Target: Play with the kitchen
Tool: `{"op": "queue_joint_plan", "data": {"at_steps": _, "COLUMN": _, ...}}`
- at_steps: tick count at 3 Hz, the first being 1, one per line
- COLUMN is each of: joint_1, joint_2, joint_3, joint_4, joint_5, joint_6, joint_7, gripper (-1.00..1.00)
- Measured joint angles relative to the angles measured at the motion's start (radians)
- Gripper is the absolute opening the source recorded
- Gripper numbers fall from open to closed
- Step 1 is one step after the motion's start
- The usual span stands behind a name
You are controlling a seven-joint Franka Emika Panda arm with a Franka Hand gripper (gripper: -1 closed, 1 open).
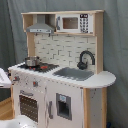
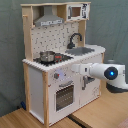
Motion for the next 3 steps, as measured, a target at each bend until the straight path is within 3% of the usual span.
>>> {"op": "queue_joint_plan", "data": {"at_steps": 3, "joint_1": 0.050, "joint_2": -0.143, "joint_3": 0.001, "joint_4": -0.198, "joint_5": -0.023, "joint_6": 0.257, "joint_7": 0.016, "gripper": 1.00}}
